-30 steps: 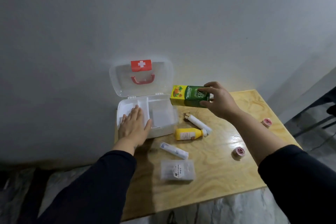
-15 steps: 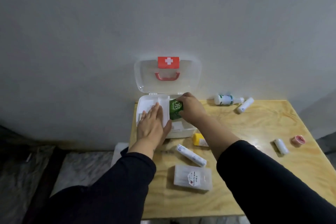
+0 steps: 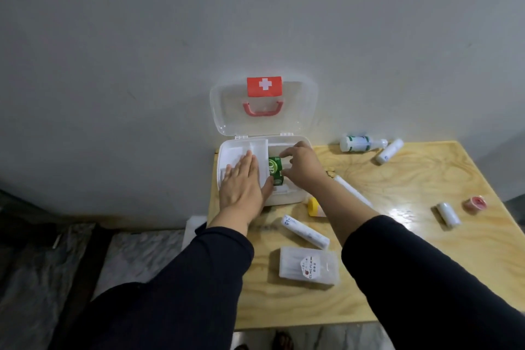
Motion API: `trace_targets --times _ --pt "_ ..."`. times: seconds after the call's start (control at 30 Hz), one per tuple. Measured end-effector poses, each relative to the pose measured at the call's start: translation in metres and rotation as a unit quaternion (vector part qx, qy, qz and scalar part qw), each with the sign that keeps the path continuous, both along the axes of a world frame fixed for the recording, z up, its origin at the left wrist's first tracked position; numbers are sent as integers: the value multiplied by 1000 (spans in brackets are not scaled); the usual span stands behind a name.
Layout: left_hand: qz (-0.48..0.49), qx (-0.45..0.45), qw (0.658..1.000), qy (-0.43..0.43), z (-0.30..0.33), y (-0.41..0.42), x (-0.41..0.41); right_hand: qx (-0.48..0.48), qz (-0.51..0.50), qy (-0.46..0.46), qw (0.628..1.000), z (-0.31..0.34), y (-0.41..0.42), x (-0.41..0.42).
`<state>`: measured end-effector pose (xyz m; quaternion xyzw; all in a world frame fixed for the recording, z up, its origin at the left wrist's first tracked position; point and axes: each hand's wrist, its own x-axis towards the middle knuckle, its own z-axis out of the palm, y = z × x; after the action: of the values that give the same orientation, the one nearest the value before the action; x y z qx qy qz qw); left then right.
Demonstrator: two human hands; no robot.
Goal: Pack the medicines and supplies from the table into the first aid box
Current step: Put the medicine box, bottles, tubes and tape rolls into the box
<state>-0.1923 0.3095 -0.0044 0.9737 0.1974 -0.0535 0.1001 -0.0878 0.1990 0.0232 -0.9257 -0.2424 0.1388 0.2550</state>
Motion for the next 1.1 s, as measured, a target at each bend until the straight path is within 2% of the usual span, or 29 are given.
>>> trace_targets --times 0.2,0.33,0.47,0.6,0.8,0.93,1.1 --pt "-6 1 1000 4 6 -2 -2 39 27 -63 997 21 -61 -41" --pt "-9 3 1000 10 9 -2 -4 57 -2 -6 998 7 -116 -89" --pt "-13 11 1000 6 8 -3 -5 9 3 42 999 -17 -154 -130" --pt "-14 24 1000 7 8 -4 -4 16 -1 65 998 -37 -167 -153" --pt "-21 26 999 9 8 -3 -4 55 -25 45 997 -47 -165 -158" --pt "-25 15 999 25 10 -2 -2 56 -34 67 996 -35 -176 -158" --pt "-28 13 999 19 9 -3 -3 56 -76 17 995 1 -179 -141"
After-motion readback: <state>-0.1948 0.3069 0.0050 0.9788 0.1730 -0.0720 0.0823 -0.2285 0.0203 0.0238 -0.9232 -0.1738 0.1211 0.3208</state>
